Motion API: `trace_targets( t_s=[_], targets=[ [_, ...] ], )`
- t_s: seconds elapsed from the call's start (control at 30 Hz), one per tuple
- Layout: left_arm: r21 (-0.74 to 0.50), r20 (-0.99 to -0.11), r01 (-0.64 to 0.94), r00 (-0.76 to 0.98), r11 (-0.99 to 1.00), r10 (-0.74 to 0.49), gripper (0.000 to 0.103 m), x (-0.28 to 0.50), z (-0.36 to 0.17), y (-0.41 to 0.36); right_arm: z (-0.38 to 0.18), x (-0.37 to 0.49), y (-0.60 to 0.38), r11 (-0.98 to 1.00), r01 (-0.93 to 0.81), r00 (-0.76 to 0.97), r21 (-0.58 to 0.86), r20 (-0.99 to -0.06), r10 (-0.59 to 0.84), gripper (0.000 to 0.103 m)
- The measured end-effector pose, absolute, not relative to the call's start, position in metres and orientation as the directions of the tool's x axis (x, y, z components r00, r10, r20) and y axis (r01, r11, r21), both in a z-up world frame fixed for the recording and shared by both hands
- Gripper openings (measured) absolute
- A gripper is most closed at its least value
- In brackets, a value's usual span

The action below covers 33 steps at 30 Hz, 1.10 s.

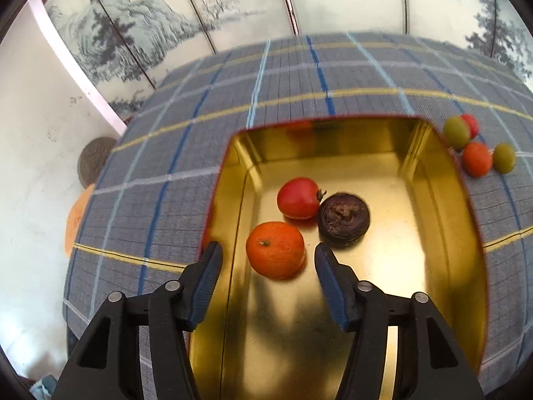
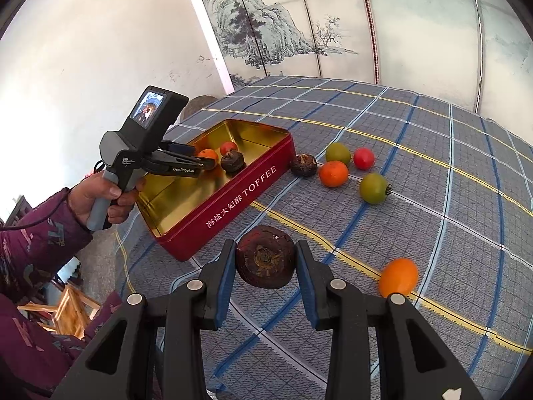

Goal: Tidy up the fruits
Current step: 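Lower the dark fruit into the tin and open the right tool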

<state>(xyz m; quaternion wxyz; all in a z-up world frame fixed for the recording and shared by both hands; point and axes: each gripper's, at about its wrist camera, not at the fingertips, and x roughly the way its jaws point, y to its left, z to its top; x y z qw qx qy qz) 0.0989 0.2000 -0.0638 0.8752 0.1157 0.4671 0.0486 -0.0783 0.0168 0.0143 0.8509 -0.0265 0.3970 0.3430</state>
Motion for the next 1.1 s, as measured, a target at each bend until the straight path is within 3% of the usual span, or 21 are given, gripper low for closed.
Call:
trace_targets(
  t_s=[0.2,0.53,1.1],
  targets=[
    [0.212,-0.727,-0.049,0.660,0.976,0.191,0.062,0.058,-0.024,0.208,0.021,-0.076,0.032,0.744,-0.629,0.434,0.225,-0.692,0.577,0.033],
    [0.105,-0.676,-0.152,0.714,0.983,0.183,0.068,0.010,0.018,0.236,0.027,-0.054,0.102,0.638,-0.723,0.334,0.265,-0.674,0.658,0.033],
    [0.132,-0.583,-0.224,0.770,0.966,0.258,0.075,-0.037,0.050,0.264,-0.005,-0.011,0.214,0.572,-0.764,0.209,0.299,-0.724,0.657,0.033]
  ],
)
